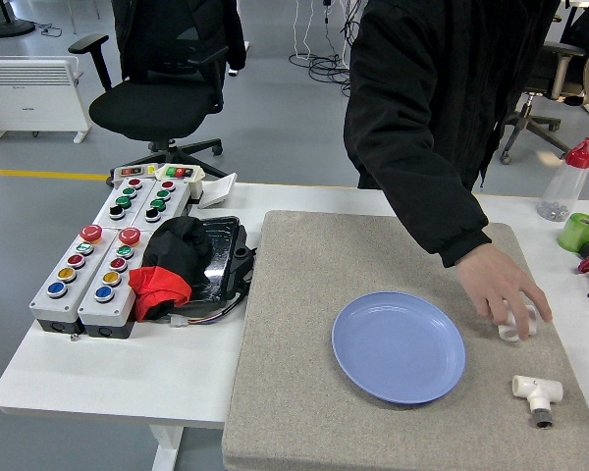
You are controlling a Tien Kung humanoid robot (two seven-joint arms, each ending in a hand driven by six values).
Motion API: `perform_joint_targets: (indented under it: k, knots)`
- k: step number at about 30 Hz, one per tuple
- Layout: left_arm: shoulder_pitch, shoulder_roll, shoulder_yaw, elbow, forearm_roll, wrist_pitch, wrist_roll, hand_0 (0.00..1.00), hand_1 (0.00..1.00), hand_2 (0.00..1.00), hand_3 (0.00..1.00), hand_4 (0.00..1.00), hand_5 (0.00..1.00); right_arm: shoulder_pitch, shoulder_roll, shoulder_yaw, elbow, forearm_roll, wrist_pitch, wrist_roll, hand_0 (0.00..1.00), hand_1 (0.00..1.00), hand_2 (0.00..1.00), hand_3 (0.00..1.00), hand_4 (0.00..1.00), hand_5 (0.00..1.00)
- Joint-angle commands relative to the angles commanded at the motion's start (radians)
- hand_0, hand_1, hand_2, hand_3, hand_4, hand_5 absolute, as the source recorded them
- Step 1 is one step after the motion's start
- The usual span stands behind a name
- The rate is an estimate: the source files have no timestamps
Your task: Pick pipe place plate twice
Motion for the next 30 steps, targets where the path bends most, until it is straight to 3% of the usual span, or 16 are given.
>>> perform_joint_targets:
  k: [17,30]
  knots:
    - [0.002,0.005,-0.075,-0.005,0.103,-0.018,0.017,0.675,0.678,0.702,0.655,0.503,0.998,-0.002,0.007,0.016,0.003,-0.017,-0.007,0.0,0.92,0.876,0.958,0.88,0.763,0.492]
    - [0.001,0.005,-0.06,-0.003,0.077,-0.013,0.013,0.675,0.677,0.702,0.653,0.503,0.998,0.002,-0.002,0.026,0.011,-0.025,-0.002,-0.009,0.92,0.876,0.958,0.88,0.761,0.491]
